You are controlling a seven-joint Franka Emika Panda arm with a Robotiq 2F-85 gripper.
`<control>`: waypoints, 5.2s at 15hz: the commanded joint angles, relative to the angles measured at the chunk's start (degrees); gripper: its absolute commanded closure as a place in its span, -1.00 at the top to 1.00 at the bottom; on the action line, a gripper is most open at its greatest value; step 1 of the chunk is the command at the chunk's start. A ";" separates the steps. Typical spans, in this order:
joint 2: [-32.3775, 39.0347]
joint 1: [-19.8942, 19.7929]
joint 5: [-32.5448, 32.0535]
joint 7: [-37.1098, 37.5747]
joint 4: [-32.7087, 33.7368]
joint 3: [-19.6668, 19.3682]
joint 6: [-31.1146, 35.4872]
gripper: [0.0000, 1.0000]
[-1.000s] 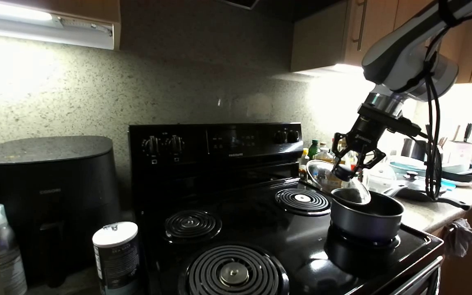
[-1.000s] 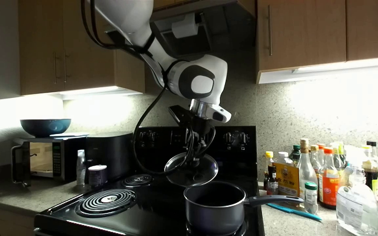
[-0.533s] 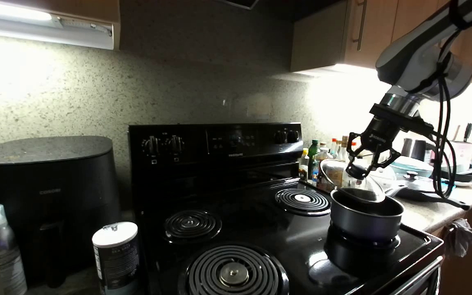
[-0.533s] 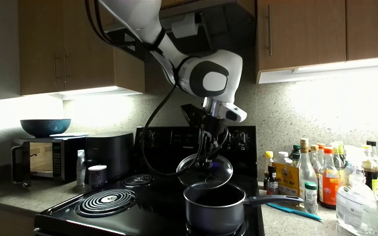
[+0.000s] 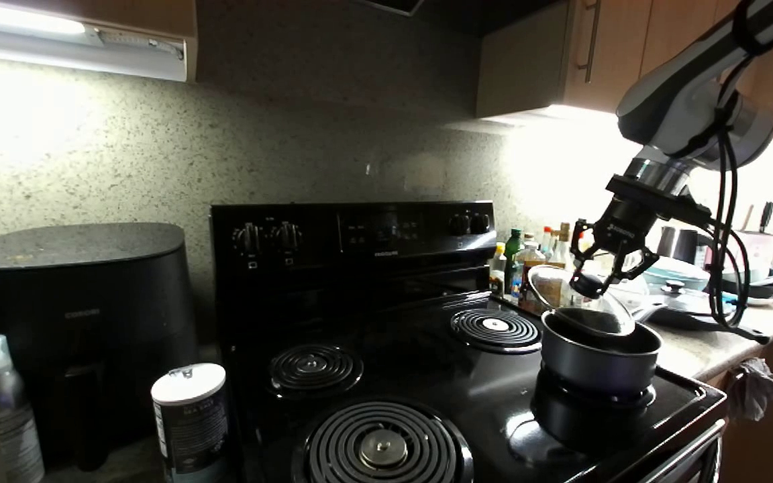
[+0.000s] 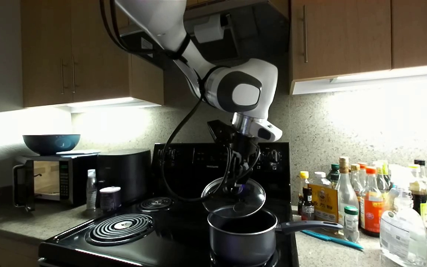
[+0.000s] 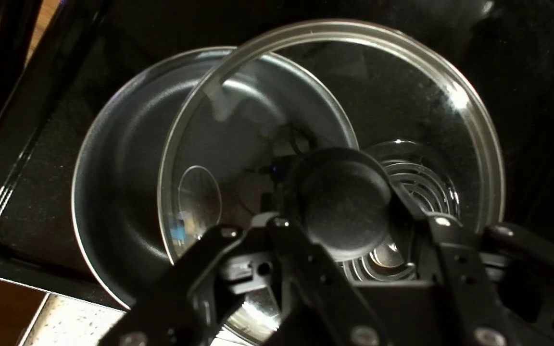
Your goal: Pick up the lid from the stove and put it on the pot
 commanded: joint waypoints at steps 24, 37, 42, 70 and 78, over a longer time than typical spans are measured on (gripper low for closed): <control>4.46 -0.94 -8.62 9.04 1.76 -1.10 -3.31 -0.55; 5.43 -0.82 -7.16 8.02 2.37 -0.92 -3.01 -0.55; 5.31 -0.59 -7.80 8.71 2.01 -0.91 -0.91 0.70; 4.81 -0.55 -6.54 7.98 2.10 -0.49 -7.19 0.06; 4.40 -0.28 -8.03 9.22 2.19 -0.74 -7.82 -0.60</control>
